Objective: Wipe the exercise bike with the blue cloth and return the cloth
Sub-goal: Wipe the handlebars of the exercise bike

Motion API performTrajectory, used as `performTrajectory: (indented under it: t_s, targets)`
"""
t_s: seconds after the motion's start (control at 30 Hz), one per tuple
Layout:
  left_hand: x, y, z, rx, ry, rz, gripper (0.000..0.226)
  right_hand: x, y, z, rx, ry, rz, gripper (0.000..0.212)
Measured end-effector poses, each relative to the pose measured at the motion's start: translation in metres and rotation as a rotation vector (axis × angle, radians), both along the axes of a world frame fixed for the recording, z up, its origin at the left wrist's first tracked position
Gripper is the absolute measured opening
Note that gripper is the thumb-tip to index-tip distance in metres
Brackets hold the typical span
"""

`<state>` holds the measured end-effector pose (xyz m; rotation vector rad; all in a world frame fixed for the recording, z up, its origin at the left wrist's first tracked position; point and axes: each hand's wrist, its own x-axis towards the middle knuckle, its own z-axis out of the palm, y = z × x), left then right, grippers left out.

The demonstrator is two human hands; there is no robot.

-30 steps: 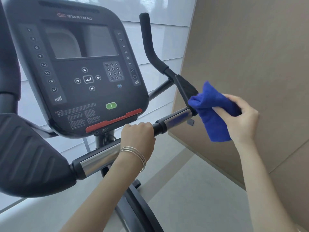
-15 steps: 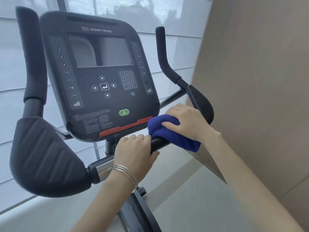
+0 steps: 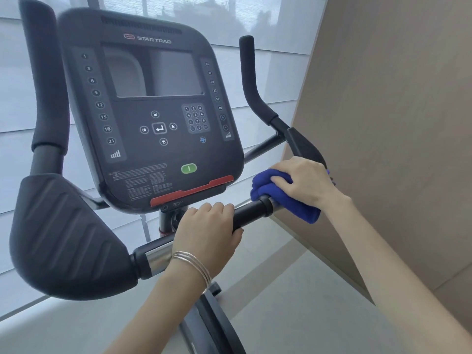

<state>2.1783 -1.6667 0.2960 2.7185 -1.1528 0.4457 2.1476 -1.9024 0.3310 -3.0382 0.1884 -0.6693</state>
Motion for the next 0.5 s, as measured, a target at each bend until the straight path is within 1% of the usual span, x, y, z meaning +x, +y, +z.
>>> performTrajectory:
  t_s: [0.07,0.13,0.2,0.3,0.33,0.4,0.5]
  targets:
    - [-0.002,0.003,0.001,0.005,0.0,-0.012,0.036,-0.001,0.008,-0.002,-0.015,-0.006,0.058,0.029]
    - [-0.005,0.012,0.005,-0.009,0.005,-0.039,0.037,0.0,0.011,-0.001,0.021,0.015,0.076,0.032]
    - [-0.007,0.026,0.012,-0.03,0.009,-0.068,0.037,0.004,0.013,0.004,0.061,0.069,0.027,0.033]
    - [-0.008,0.055,0.026,-0.036,0.02,-0.08,0.033,0.011,0.025,0.01,0.048,0.135,-0.074,0.036]
    - [-0.008,0.066,0.03,-0.028,0.003,-0.076,0.031,0.011,0.033,0.009,0.045,0.119,-0.078,0.034]
    - [-0.006,0.086,0.037,-0.006,-0.057,-0.062,0.027,0.007,0.056,0.003,0.057,0.021,-0.025,0.03]
    - [0.001,0.114,0.041,0.027,-0.131,-0.057,0.032,0.002,0.104,-0.011,0.044,-0.138,0.065,0.031]
